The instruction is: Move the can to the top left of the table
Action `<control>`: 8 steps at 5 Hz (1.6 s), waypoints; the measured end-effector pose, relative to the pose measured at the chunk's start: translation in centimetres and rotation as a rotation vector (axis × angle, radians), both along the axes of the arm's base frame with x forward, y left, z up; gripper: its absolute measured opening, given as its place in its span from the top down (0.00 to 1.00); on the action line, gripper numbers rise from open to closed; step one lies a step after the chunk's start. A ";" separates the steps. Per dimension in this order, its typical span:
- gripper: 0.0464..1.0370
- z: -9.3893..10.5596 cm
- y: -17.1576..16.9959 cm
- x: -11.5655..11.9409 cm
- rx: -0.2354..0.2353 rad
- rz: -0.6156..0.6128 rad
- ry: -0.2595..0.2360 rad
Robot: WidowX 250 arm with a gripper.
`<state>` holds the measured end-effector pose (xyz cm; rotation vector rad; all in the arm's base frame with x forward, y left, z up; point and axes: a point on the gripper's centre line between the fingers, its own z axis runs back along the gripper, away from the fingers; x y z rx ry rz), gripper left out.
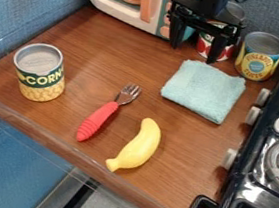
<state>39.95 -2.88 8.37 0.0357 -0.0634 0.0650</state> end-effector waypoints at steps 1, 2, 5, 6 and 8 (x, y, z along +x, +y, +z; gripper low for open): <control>0.04 -1.8 0.0 -0.3 -0.001 0.007 0.038; 0.04 -2.8 1.4 -3.3 -0.018 0.036 0.075; 0.04 -0.8 8.3 -13.1 0.083 0.016 0.066; 0.04 -1.5 11.6 -16.0 0.072 0.026 0.066; 0.04 -3.0 16.2 -18.8 0.071 0.070 0.104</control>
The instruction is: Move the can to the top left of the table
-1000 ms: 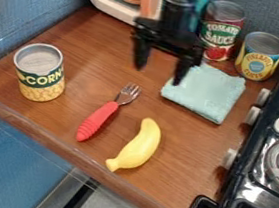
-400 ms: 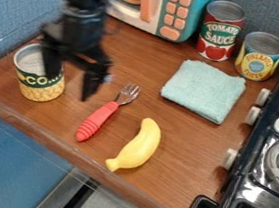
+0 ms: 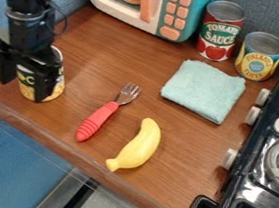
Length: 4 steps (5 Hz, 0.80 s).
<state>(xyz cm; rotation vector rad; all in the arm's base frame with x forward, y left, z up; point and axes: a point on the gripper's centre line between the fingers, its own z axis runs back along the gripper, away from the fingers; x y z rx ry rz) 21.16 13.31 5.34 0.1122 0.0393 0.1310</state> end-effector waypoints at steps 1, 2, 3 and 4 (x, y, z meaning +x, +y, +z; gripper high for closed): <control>0.04 -1.3 1.4 -1.0 0.002 0.053 0.049; 0.04 -2.3 2.1 0.0 -0.002 0.050 0.054; 0.04 -2.9 2.1 2.2 -0.004 0.032 0.051; 0.04 -1.9 2.3 5.1 -0.017 0.023 -0.018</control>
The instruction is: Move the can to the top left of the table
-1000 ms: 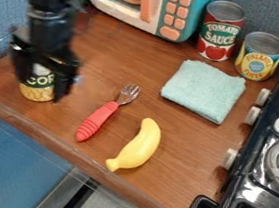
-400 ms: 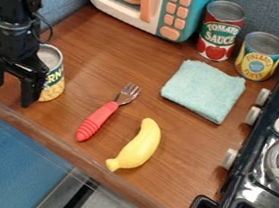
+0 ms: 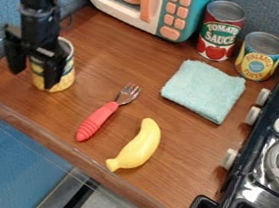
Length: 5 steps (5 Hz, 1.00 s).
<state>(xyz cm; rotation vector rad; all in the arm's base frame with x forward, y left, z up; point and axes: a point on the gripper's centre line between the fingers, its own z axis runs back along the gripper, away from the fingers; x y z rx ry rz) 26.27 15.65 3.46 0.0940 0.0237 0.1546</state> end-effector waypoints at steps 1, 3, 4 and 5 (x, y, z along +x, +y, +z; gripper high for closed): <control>0.04 0.9 0.2 3.2 -0.020 -0.012 -0.060; 0.04 0.6 0.7 8.7 -0.055 -0.083 -0.132; 0.04 0.2 0.0 10.9 -0.067 -0.132 -0.151; 0.04 -0.1 -0.2 12.1 -0.059 -0.140 -0.144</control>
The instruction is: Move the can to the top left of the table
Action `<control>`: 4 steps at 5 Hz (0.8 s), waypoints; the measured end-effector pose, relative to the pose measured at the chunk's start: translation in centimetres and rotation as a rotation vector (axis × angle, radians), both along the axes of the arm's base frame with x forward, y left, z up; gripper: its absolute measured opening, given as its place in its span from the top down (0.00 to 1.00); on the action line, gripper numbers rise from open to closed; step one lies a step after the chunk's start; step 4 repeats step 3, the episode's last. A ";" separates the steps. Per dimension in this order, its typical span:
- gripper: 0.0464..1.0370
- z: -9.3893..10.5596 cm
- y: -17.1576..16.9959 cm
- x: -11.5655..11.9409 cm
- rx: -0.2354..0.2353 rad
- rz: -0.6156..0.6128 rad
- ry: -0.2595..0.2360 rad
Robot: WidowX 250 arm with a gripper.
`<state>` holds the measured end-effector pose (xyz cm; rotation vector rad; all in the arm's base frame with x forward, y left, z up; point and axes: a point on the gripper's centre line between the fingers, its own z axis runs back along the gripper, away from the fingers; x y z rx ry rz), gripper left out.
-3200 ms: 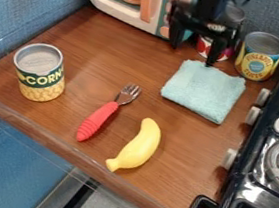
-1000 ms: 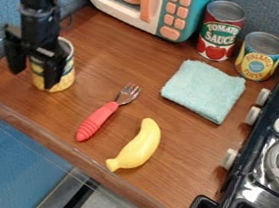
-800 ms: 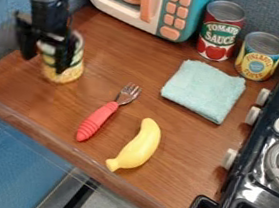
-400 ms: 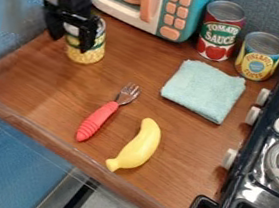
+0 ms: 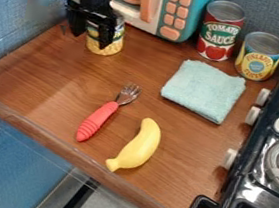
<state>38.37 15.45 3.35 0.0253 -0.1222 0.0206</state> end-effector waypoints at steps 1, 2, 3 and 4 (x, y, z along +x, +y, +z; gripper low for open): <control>0.04 -0.1 -0.4 -0.4 0.010 0.007 0.036; 0.04 2.3 -0.6 -2.3 0.049 0.031 0.021; 0.04 4.5 -1.3 -4.2 0.056 0.031 -0.006; 0.04 4.5 -1.3 -4.2 0.056 0.031 -0.006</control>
